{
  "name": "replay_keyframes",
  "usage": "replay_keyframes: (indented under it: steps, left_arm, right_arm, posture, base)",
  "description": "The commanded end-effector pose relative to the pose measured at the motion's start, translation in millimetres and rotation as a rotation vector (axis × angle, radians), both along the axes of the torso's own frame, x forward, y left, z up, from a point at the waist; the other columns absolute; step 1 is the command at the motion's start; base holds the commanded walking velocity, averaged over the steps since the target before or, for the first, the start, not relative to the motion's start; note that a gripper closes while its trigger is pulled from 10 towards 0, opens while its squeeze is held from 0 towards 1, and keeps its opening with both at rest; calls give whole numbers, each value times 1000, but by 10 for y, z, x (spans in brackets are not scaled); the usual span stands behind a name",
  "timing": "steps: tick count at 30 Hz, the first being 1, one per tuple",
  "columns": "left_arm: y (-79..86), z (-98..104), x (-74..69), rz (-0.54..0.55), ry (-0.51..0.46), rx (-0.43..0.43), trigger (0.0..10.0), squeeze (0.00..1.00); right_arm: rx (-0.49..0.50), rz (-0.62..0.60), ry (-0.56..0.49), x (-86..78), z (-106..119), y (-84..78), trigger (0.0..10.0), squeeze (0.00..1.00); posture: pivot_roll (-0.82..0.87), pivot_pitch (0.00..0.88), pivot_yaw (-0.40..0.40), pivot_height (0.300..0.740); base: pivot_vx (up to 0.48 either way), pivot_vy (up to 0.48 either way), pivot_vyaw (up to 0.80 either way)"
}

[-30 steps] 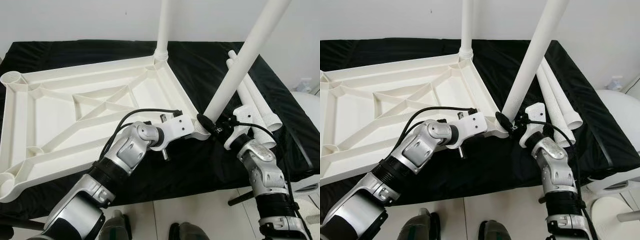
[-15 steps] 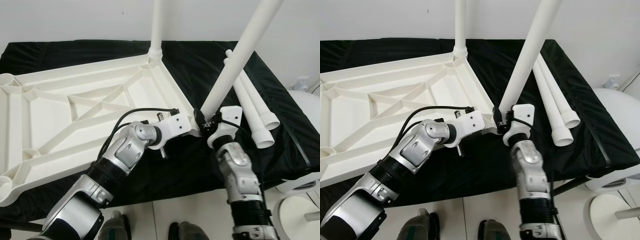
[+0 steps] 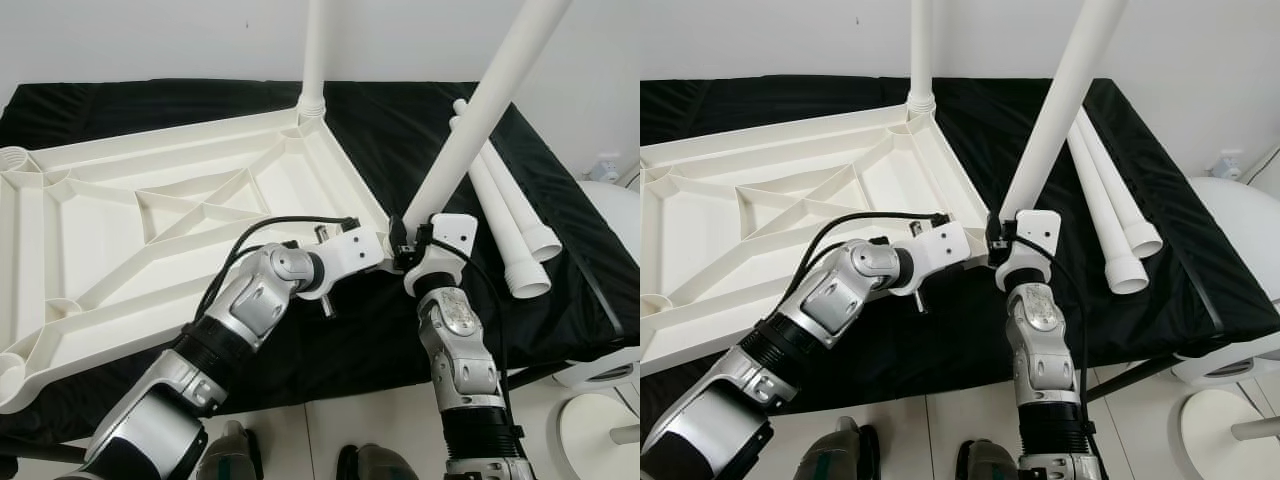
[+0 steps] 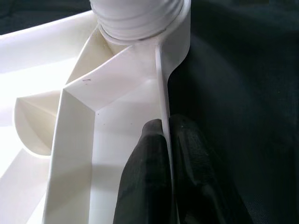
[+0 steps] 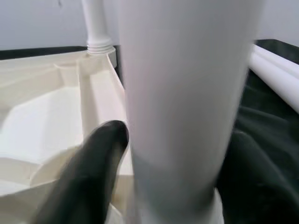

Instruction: Building children table

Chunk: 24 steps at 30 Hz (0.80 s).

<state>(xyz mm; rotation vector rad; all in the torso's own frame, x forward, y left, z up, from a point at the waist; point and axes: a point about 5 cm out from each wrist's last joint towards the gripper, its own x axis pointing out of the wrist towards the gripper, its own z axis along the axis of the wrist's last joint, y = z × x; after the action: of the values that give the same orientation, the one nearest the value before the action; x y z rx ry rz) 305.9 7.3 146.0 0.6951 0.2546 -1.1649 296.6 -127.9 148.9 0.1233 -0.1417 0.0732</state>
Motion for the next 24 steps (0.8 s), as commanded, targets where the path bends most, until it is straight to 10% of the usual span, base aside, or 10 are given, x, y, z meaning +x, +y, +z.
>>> replay_keyframes:
  steps: [1, 14, 15, 24]
  left_arm:
    - [-213, 67, -120, -93, -31, -40, 10000, 0]
    - [-202, 86, -94, -87, -36, -43, 10000, 0]
    - [-198, 90, -88, -85, -37, -42, 10000, 0]
    - [-200, 103, -82, -85, -36, -45, 10000, 0]
  right_arm:
    - [24, 77, -48, -23, 107, 162, 10000, 1000]
    - [9, 198, -32, -7, 55, -18, 10000, 1000]
    - [-11, 255, -27, 5, 31, -103, 10000, 71]
    - [-118, 368, -14, 71, -41, -390, 10000, 0]
  posture:
    - [-40, 48, -62, 740]
    - [-46, 51, -53, 740]
    - [-47, 54, -50, 740]
    - [-49, 59, -41, 740]
  base:
    - [0, 0, 0]
    - [0, 0, 0]
    - [0, 0, 0]
    - [0, 0, 0]
